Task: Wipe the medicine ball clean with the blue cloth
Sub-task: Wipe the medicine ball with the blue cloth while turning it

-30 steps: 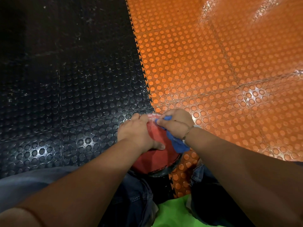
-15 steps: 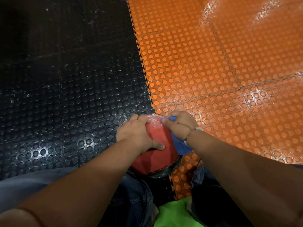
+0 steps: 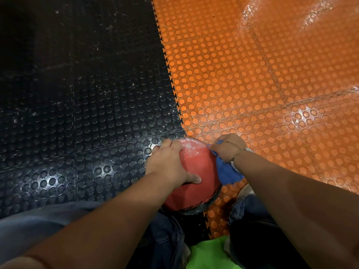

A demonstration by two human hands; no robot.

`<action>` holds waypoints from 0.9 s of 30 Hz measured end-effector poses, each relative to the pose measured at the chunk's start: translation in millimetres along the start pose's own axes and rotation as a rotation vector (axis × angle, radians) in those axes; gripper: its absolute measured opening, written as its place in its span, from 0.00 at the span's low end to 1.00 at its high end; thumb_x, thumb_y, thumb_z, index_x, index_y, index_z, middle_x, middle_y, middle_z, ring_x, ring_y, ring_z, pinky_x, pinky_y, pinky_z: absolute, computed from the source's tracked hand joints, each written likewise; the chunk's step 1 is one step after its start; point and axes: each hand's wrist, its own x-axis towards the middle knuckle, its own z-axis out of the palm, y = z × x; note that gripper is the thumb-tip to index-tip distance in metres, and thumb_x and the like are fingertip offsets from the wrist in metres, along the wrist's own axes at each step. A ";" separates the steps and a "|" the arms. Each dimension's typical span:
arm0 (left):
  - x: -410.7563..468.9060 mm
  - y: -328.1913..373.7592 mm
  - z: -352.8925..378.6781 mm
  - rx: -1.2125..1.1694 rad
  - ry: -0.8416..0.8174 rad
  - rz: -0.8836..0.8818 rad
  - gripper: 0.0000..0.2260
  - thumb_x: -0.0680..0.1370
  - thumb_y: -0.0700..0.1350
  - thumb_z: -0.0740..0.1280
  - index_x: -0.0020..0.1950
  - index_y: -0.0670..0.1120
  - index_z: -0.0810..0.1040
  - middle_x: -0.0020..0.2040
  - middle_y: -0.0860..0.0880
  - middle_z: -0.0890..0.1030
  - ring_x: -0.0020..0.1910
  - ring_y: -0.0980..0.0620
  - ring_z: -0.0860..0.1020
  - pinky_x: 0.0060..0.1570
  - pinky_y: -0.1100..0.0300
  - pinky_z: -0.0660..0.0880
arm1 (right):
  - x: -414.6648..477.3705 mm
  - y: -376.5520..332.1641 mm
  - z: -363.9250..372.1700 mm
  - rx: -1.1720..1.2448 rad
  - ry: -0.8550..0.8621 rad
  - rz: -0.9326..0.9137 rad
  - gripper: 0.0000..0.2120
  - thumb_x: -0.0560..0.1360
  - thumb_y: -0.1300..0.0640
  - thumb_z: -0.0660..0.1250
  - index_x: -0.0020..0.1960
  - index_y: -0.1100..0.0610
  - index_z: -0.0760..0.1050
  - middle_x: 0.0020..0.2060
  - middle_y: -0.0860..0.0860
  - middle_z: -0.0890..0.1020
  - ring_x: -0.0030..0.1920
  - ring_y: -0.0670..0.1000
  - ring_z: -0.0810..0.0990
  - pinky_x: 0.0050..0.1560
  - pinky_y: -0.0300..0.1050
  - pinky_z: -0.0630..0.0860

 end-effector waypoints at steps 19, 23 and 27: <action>-8.3 -4.7 4.9 0.008 0.004 0.065 0.47 0.57 0.66 0.77 0.72 0.54 0.64 0.67 0.54 0.65 0.68 0.48 0.63 0.67 0.54 0.65 | -8.0 8.2 8.2 0.061 0.070 0.082 0.08 0.73 0.53 0.69 0.41 0.58 0.80 0.39 0.55 0.81 0.36 0.52 0.77 0.36 0.38 0.69; -5.9 -10.1 5.1 -0.009 0.028 0.047 0.47 0.56 0.66 0.77 0.71 0.55 0.65 0.65 0.54 0.65 0.67 0.49 0.64 0.66 0.55 0.64 | -15.5 -1.5 12.8 0.243 0.021 -0.072 0.07 0.73 0.54 0.70 0.36 0.53 0.79 0.31 0.52 0.80 0.31 0.53 0.78 0.35 0.41 0.73; -3.4 -14.7 4.8 -0.040 0.048 0.042 0.46 0.57 0.67 0.77 0.71 0.56 0.65 0.64 0.56 0.66 0.67 0.51 0.64 0.66 0.56 0.64 | -13.7 -10.8 13.2 0.267 -0.038 -0.162 0.08 0.72 0.54 0.71 0.35 0.53 0.78 0.24 0.46 0.78 0.22 0.42 0.74 0.26 0.34 0.71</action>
